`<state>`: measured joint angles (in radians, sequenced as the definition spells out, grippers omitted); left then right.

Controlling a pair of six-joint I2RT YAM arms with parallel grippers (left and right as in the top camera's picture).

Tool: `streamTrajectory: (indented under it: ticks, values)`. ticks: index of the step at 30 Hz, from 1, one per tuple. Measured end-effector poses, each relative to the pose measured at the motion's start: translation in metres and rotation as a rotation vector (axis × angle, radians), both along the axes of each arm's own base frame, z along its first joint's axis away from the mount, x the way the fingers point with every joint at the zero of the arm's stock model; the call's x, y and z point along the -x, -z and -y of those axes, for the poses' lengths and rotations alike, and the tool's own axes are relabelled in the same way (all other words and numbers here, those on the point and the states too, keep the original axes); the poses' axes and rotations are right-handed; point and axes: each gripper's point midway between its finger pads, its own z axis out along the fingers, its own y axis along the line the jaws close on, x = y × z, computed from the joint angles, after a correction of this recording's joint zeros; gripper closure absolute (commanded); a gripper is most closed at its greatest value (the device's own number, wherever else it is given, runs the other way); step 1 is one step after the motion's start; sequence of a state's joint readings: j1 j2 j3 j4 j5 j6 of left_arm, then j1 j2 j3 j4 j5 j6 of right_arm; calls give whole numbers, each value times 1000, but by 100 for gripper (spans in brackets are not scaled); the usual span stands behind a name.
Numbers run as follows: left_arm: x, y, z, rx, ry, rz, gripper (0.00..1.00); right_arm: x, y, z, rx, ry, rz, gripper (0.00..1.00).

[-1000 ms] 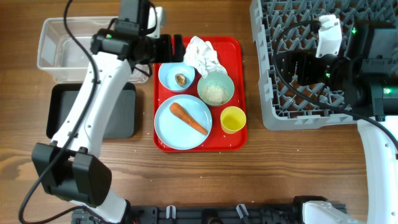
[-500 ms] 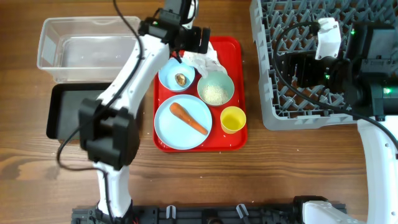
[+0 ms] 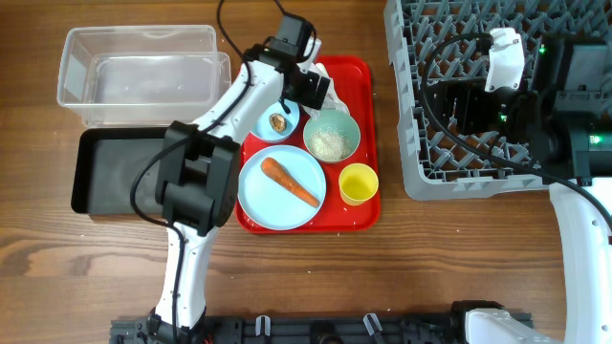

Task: Sort waste into correct bins and load items into the dishwasher rack
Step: 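Reach the left gripper to the white tissue on the red tray and grasp, then carry the tissue with the left gripper and drop it into the clear bin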

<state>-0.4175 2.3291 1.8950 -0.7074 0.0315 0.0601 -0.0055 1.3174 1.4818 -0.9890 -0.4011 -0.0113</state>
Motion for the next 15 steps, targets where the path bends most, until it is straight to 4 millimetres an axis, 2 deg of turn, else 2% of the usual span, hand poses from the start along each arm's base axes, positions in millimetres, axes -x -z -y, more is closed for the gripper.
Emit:
streamTrajectory:
  ticks: [3, 10, 11, 15]
  values:
    - [4, 10, 9, -12, 36, -8, 23, 0, 0, 0, -2, 3, -3, 0]
    - [7, 24, 14, -22, 61, -21, 91, 1, 0, 0, -7, 8, -7, 0]
    - [6, 24, 14, -20, 62, -20, 96, 1, 0, 0, -7, 8, -7, 0]
    - [-1, 22, 18, -6, 66, 9, 96, 1, 0, 0, -7, 8, -7, 0]
